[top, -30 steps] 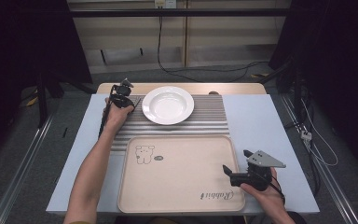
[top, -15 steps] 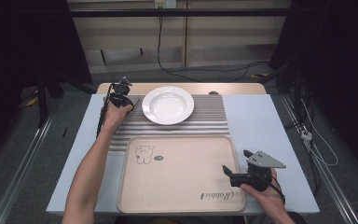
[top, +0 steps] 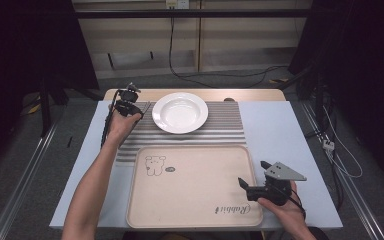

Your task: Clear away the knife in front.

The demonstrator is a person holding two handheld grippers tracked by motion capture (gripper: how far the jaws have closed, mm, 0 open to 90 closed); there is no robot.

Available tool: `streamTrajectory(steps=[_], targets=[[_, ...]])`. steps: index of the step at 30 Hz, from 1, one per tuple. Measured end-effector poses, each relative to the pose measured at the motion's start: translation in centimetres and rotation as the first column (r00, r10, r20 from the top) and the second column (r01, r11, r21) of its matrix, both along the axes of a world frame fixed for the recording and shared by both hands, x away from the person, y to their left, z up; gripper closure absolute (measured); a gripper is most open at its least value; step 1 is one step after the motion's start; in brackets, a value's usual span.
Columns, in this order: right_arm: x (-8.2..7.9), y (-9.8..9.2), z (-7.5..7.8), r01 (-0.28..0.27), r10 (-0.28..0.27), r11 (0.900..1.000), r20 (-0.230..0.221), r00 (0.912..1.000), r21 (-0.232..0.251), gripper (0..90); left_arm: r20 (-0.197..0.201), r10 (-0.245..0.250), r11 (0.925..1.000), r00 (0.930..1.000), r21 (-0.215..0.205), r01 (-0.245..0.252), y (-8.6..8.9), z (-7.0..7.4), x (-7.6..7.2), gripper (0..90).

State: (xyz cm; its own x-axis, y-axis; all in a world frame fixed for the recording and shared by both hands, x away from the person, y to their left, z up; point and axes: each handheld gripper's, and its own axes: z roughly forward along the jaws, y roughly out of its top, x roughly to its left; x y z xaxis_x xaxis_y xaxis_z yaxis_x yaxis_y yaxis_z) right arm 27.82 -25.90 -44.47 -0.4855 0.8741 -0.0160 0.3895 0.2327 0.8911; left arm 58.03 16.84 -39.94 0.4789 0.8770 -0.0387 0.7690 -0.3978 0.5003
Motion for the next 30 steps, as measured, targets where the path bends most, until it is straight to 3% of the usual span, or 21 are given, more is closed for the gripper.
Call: streamTrajectory(steps=[5,8,17,24,28,30], targets=[[0.0,0.0,0.0,0.003,-0.003,1.000,0.002,1.0000,-0.002,4.4,0.014,-0.017,0.9999,0.9998,0.002,0.017,0.2,0.5,-0.5,80.0],[0.0,0.0,0.0,0.004,-0.004,1.000,0.000,1.0000,-0.005,4.4,0.017,-0.003,0.9996,0.9998,-0.027,0.003,0.4,0.7,-1.0,80.0],[0.0,0.1,0.0,-0.001,0.001,1.000,0.000,1.0000,-0.004,4.4,0.030,-0.017,0.9999,0.9994,-0.002,0.017,0.7,1.0,-2.4,79.9],[0.0,0.1,0.0,-0.002,0.002,1.000,0.004,1.0000,-0.006,4.4,0.030,-0.014,0.9995,0.9994,-0.027,0.015,0.8,1.2,-3.5,80.0],[0.1,0.1,0.0,0.002,-0.002,1.000,0.000,1.0000,-0.008,4.4,0.014,-0.048,0.9965,0.9988,-0.068,0.049,0.9,2.1,-4.1,80.0],[0.0,0.1,0.0,0.002,-0.002,1.000,0.001,1.0000,-0.007,4.4,0.025,-0.060,0.9973,0.9979,-0.040,0.061,0.6,2.5,-4.5,80.0]])
